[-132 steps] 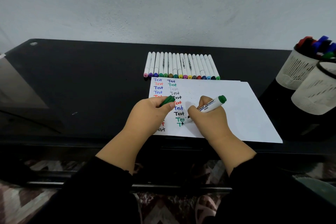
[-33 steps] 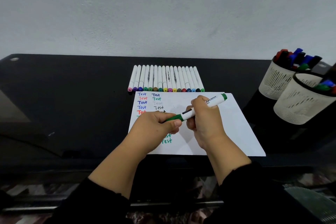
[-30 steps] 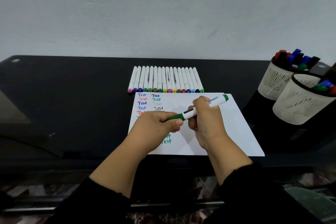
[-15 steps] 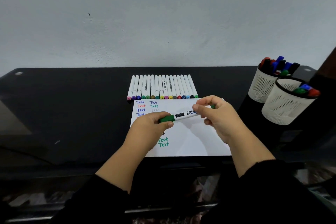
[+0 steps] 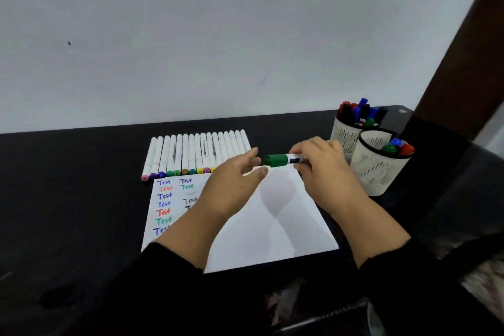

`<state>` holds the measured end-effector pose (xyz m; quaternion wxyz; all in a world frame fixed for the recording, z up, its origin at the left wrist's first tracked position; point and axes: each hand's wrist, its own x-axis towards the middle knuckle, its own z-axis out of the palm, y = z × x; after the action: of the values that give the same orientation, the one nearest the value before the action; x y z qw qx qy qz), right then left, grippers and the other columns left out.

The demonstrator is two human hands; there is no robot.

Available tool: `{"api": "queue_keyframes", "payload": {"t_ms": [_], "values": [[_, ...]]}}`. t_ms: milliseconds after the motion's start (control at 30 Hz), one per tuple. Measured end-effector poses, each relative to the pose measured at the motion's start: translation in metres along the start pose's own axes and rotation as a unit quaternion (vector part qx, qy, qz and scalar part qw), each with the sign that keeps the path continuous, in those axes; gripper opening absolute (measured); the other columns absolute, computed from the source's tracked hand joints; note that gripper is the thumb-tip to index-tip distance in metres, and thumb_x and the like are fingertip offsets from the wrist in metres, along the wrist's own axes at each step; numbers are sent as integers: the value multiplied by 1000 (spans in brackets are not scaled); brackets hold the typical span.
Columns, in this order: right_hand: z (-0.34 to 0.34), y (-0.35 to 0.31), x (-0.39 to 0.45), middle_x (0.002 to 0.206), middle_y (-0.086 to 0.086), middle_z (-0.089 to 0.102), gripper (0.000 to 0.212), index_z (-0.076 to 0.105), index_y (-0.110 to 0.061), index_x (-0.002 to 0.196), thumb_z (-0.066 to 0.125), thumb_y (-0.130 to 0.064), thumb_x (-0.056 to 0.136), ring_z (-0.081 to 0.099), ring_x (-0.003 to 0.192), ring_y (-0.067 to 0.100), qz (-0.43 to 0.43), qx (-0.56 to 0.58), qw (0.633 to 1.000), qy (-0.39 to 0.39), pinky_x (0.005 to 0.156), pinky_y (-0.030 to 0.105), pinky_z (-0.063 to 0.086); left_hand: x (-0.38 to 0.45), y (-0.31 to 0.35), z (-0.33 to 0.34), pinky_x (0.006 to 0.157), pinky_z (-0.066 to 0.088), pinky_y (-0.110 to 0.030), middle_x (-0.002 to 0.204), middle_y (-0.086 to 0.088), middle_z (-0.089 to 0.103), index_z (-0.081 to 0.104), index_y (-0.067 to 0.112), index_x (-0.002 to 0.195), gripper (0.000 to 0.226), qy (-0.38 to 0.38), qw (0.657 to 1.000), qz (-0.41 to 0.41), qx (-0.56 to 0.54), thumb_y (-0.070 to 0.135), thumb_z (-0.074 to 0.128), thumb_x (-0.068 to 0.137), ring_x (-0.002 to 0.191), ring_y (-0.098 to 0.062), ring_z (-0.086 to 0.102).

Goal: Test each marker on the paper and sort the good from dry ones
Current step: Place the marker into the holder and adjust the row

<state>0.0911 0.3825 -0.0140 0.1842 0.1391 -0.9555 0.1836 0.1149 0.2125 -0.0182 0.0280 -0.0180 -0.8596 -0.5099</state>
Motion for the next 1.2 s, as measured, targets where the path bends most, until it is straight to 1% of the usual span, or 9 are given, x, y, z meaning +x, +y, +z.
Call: {"api": "queue_keyframes", "payload": {"t_ms": [167, 367, 533, 667, 733, 867, 967, 1100, 1200], "values": [[-15, 35, 2, 124, 2, 51, 35, 56, -12, 117, 45, 6, 90, 38, 117, 19, 75, 61, 991, 91, 87, 14, 25, 35, -7, 46, 107, 30, -30, 151, 4, 31, 31, 29, 145, 51, -52, 988, -15, 142, 37, 45, 97, 137, -16, 32], [-33, 72, 0, 116, 8, 52, 27, 58, -3, 110, 56, 7, 84, 51, 110, 24, 81, 86, 979, 166, 88, 26, 42, 57, -29, 84, 113, 18, -31, 155, 5, 19, 22, 22, 148, 55, -85, 952, -19, 293, 41, 36, 99, 142, -15, 18], [-38, 97, 4, 111, 11, 56, 23, 60, -5, 107, 60, -2, 84, 56, 99, 29, 84, 4, 984, 158, 87, 46, 46, 57, -40, 94, 114, 18, -31, 156, 8, 15, 21, 20, 149, 57, -74, 936, 5, 343, 43, 32, 98, 142, -14, 16], [-43, 105, 13, 103, 2, 51, 17, 55, -10, 107, 51, -15, 91, 52, 93, 23, 125, -51, 987, 85, 83, 36, 35, 57, -42, 95, 113, 18, -30, 155, 10, 16, 22, 21, 148, 56, -65, 937, 11, 342, 43, 33, 98, 142, -12, 16], [-48, 106, 19, 95, -3, 49, 7, 45, -17, 100, 47, -19, 93, 50, 86, 21, 156, -47, 986, 36, 84, 36, 36, 57, -42, 95, 113, 18, -30, 155, 10, 16, 22, 21, 149, 56, -64, 938, 13, 339, 43, 33, 98, 142, -12, 16], [-52, 108, 28, 85, -3, 56, 16, 39, -19, 106, 46, -23, 93, 49, 77, 21, 172, -38, 984, 1, 87, 38, 38, 57, -41, 95, 114, 18, -30, 156, 9, 15, 20, 21, 149, 57, -67, 937, 9, 342, 43, 32, 98, 142, -12, 15], [-55, 109, 33, 80, -5, 53, 13, 42, -21, 102, 43, -32, 95, 48, 79, 21, 196, -34, 980, -7, 90, 37, 36, 57, -41, 95, 114, 18, -30, 156, 9, 16, 20, 21, 149, 57, -66, 936, 9, 345, 43, 32, 98, 142, -13, 15], [-54, 109, 38, 91, 2, 56, 19, 52, -18, 91, 46, -35, 94, 54, 88, 25, 217, -25, 976, -4, 86, 37, 38, 57, -41, 96, 114, 19, -31, 155, 9, 16, 20, 21, 149, 57, -66, 936, 3, 346, 44, 33, 98, 142, -13, 15], [-55, 111, 37, 107, 3, 59, 26, 51, -16, 114, 50, -33, 93, 55, 103, 28, 213, -15, 977, 0, 95, 39, 38, 58, -42, 97, 113, 19, -31, 155, 9, 16, 21, 22, 149, 57, -62, 936, 3, 346, 44, 33, 97, 142, -13, 15]]}}
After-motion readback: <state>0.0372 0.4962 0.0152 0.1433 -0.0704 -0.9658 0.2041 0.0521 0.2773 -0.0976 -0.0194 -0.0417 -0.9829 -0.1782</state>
